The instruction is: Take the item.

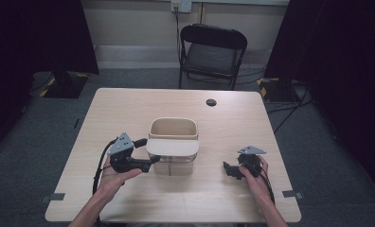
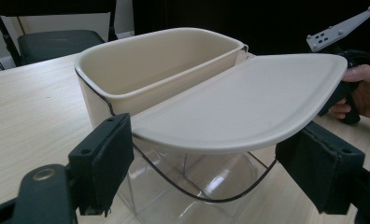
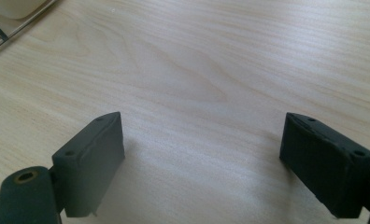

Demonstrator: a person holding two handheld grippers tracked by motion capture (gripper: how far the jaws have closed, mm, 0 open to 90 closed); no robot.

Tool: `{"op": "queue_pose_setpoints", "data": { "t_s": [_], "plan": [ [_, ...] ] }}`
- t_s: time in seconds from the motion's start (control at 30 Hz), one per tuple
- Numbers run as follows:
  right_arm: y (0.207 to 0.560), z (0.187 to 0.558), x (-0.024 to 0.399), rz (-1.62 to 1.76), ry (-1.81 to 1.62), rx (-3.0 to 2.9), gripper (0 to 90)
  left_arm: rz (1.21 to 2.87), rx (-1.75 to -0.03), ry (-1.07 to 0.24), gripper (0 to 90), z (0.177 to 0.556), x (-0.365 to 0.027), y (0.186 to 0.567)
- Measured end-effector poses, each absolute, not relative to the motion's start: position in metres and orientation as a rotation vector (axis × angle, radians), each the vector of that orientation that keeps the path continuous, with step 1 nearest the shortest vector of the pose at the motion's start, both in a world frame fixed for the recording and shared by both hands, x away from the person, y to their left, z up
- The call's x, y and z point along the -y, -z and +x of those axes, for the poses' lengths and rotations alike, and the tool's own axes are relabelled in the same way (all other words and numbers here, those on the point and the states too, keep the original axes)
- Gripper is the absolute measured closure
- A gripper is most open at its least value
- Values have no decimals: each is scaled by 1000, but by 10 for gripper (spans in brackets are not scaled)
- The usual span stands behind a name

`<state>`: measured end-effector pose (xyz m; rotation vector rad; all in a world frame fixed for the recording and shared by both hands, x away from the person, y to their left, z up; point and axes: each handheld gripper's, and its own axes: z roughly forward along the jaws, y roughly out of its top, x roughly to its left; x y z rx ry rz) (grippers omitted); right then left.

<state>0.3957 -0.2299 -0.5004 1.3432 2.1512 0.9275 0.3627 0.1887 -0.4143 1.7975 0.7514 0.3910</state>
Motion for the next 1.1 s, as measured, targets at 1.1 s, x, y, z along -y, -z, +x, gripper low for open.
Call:
{"op": "queue_pose_setpoints", "data": {
  "t_s": [1.1],
  "plan": [
    [500,396,230,1342,-927,-2152,131,1786,-746,-391,193,369,-187,408]
  ]
}}
